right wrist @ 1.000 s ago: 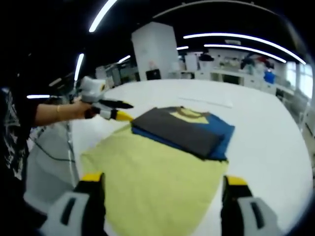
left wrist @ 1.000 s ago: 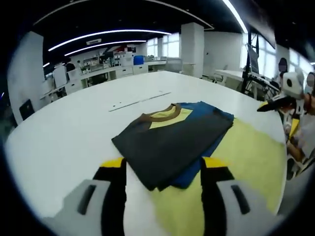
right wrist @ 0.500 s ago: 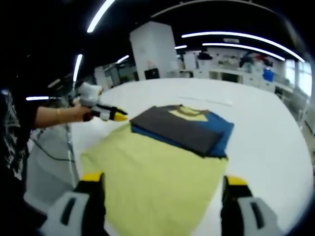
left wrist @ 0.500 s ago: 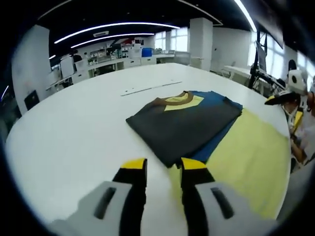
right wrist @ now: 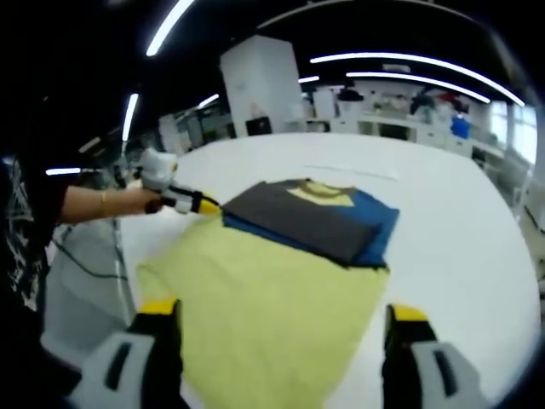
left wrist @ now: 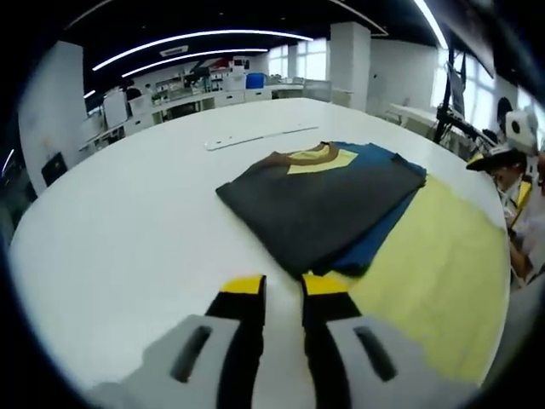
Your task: Fold the garment on the visible template until the final outline fits inside the template.
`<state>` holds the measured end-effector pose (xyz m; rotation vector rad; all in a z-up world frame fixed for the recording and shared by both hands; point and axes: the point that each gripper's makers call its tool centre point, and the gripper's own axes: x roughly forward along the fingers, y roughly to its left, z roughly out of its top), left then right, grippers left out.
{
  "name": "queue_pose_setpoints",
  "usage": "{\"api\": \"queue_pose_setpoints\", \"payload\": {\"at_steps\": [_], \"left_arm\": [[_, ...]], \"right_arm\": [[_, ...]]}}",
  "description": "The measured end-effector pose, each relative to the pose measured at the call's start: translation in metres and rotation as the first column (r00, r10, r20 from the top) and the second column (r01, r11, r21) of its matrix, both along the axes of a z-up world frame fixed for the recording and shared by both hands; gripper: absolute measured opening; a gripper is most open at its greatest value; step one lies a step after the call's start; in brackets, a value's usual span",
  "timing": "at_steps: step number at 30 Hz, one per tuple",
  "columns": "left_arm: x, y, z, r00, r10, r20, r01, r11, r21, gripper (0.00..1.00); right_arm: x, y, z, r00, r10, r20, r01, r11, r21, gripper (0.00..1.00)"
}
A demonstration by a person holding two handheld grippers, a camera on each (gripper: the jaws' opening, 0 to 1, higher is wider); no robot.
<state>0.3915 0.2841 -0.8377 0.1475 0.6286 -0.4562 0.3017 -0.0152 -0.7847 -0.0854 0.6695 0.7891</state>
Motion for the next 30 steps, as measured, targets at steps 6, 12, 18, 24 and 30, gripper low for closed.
{"api": "queue_pose_setpoints", "payload": {"at_steps": [6, 12, 18, 24, 30], "left_arm": [[0.001, -0.007, -0.002, 1.0, 0.004, -0.014, -0.004, 1.0, -0.021, 0.1], [0.001, -0.012, -0.005, 0.998, 0.03, -0.061, -0.035, 0.996, -0.084, 0.03], [0.0, -0.009, -0.002, 0.996, 0.042, -0.08, -0.048, 0.996, -0.08, 0.01], [-0.001, -0.003, 0.002, 0.999, 0.016, -0.049, -0.015, 1.0, 0.019, 0.0], [0.0, 0.0, 0.0, 0.999, -0.048, -0.018, 0.051, 0.98, 0.192, 0.0]], "right_arm": [[0.0, -0.001, 0.0, 1.0, -0.004, 0.0, 0.004, 1.0, -0.001, 0.99], [-0.002, 0.0, -0.003, 1.0, -0.005, -0.006, 0.005, 1.0, -0.002, 0.99], [-0.003, 0.001, -0.004, 1.0, -0.007, -0.009, 0.007, 1.0, -0.009, 0.99], [-0.002, -0.001, -0.005, 1.0, -0.012, -0.006, 0.012, 1.0, -0.008, 0.99], [-0.003, -0.001, -0.007, 1.0, -0.007, -0.009, 0.007, 1.0, -0.01, 0.99]]}}
